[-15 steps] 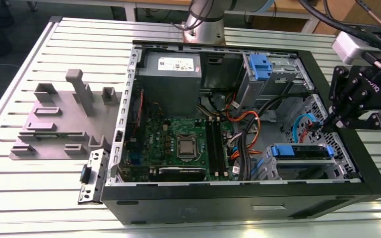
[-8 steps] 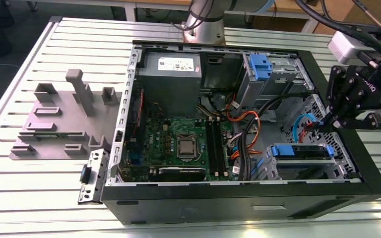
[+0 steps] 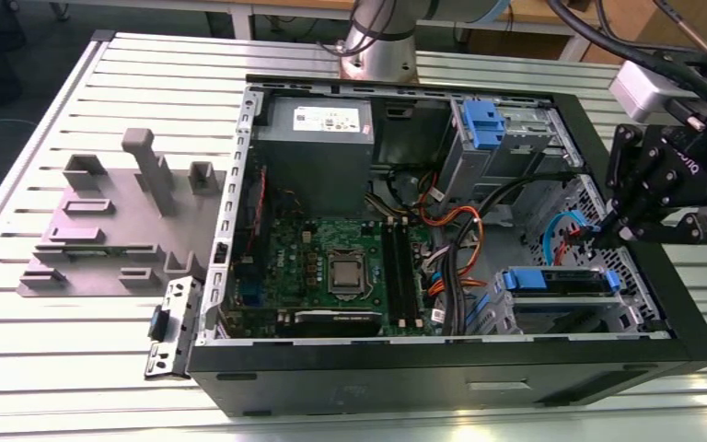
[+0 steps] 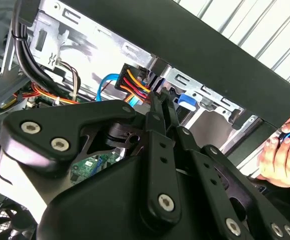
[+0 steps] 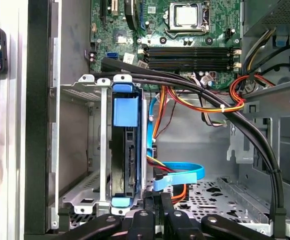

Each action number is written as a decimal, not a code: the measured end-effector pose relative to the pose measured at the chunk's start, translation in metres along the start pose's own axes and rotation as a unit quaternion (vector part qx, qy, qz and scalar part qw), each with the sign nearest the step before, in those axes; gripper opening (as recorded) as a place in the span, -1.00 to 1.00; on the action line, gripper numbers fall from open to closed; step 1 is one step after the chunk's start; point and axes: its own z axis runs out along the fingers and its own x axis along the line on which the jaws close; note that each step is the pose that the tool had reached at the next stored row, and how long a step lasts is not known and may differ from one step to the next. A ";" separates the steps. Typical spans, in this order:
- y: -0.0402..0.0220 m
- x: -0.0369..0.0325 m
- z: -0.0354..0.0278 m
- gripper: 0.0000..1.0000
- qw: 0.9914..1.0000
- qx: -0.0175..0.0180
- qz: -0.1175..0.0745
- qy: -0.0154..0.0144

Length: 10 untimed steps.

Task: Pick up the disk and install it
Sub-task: 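Insert the first disk wire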

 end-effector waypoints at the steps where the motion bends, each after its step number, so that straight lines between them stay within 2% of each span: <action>1: 0.0001 0.0000 0.0000 -0.67 1.000 0.000 0.000 0.000; 10: 0.0008 0.0001 0.0000 -0.67 1.000 0.000 0.000 0.000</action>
